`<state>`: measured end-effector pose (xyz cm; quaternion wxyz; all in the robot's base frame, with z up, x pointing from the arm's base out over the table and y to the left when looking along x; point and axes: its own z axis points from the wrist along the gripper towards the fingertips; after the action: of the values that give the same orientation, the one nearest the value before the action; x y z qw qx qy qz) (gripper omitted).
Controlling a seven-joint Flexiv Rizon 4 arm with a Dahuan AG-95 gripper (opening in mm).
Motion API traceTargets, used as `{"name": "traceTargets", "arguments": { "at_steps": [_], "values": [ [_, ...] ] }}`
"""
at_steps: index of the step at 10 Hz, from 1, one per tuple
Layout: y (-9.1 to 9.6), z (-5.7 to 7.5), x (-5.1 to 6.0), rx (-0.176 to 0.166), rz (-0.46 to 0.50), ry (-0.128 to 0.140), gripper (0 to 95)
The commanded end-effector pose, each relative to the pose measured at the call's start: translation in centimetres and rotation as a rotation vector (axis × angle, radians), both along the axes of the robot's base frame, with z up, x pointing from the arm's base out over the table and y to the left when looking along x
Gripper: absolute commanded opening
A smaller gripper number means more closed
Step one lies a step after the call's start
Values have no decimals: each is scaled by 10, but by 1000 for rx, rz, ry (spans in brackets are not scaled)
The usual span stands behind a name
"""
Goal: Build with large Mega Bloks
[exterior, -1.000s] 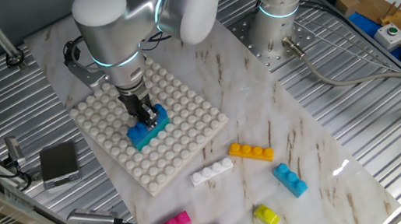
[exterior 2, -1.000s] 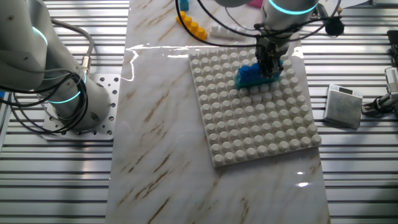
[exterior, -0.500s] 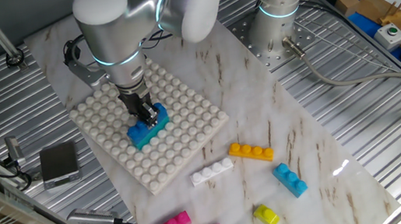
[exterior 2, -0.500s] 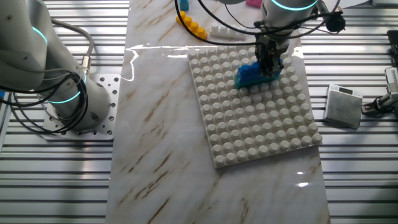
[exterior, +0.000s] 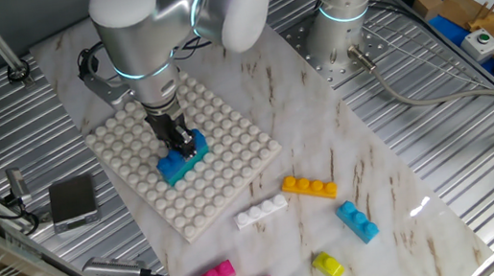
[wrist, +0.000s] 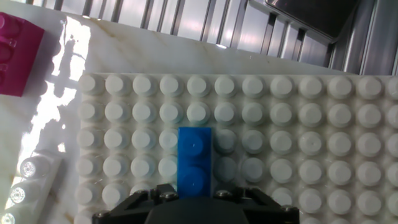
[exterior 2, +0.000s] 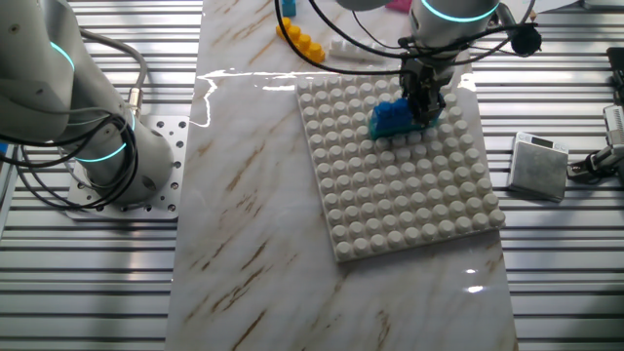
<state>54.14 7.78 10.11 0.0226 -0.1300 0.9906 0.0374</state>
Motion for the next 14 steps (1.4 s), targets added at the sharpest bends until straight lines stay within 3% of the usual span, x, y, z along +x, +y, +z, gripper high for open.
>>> {"name": "traceTargets", "arguments": {
  "at_steps": [1, 2, 4, 5, 11, 14],
  "values": [
    [3, 7, -3, 11, 6, 3, 760],
    [6, 15, -5, 8, 15, 4, 760],
    [11, 25, -9, 5, 30, 6, 380],
    [13, 29, -10, 1, 31, 11, 0],
    [15, 41, -1, 4, 42, 8, 0],
    [14, 39, 1, 2, 46, 8, 0]
  ]
}}
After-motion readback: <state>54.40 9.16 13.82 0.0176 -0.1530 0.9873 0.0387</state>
